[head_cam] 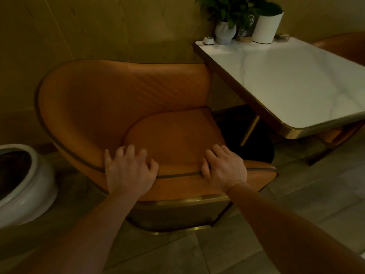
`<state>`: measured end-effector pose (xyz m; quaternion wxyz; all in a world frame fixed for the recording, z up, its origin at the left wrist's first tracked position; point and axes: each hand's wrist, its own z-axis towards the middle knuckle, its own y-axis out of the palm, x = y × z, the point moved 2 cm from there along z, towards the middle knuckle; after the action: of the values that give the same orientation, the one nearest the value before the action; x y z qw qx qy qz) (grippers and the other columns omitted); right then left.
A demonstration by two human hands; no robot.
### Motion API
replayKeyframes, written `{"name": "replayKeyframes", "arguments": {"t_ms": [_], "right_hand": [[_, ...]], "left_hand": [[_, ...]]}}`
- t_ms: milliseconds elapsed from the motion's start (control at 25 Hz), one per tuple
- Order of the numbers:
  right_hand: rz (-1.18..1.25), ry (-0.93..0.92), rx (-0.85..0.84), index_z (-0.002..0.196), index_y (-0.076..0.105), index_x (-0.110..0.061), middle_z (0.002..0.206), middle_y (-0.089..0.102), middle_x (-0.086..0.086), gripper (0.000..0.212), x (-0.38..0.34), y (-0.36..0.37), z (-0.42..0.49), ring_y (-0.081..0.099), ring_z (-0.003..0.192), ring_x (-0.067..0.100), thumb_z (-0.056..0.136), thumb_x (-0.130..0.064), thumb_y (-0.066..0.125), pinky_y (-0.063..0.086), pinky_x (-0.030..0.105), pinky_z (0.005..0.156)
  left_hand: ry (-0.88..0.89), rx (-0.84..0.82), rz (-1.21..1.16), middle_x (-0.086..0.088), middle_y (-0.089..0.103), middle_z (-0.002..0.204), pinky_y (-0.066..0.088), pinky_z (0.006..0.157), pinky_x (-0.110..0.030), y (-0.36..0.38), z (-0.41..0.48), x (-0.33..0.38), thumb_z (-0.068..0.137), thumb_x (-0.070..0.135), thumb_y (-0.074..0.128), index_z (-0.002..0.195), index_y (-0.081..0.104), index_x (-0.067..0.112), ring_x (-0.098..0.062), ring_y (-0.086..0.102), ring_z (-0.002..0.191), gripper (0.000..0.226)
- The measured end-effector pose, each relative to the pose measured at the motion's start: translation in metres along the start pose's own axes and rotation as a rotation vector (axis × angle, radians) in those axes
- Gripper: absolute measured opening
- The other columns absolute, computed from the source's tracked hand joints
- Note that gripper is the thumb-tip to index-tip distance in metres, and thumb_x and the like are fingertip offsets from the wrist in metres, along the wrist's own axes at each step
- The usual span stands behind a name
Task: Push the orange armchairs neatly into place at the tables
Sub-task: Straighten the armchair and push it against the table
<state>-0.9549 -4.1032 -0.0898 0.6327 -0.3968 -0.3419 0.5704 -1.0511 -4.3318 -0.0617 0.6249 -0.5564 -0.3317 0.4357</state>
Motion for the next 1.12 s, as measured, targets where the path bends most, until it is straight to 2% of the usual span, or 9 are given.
{"name": "replayKeyframes", "arguments": {"t_ms": [160,480,1120], "right_hand": [[-0.008,0.006,-0.013,0.079,0.052,-0.018,0.079,0.047,0.0,0.027,0.007,0.007,0.019,0.041,0.069,0.019,0.095,-0.037,0.041,0.038,0.035,0.058],[0.003,-0.009,-0.02,0.078,0.053,-0.02,0.078,0.049,-0.002,0.029,0.027,0.021,0.053,0.04,0.069,0.015,0.095,-0.038,0.039,0.033,0.03,0.057],[0.08,-0.038,0.02,0.075,0.052,-0.019,0.075,0.048,-0.002,0.025,0.058,0.051,0.109,0.043,0.068,0.018,0.092,-0.036,0.045,0.034,0.031,0.055]], "left_hand": [[-0.006,0.004,0.004,-0.007,0.065,0.107,0.039,0.103,-0.061,0.002,0.019,0.002,0.089,0.054,0.03,0.107,0.066,0.023,-0.028,0.06,0.101,0.051],[-0.03,0.019,0.017,-0.005,0.064,0.107,0.039,0.102,-0.056,0.007,0.055,0.011,0.088,0.055,0.018,0.109,0.065,0.025,-0.026,0.059,0.101,0.06],[-0.07,0.012,0.023,-0.008,0.066,0.103,0.043,0.094,-0.054,0.014,0.114,0.024,0.088,0.053,0.023,0.105,0.069,0.02,-0.028,0.06,0.095,0.059]]}}
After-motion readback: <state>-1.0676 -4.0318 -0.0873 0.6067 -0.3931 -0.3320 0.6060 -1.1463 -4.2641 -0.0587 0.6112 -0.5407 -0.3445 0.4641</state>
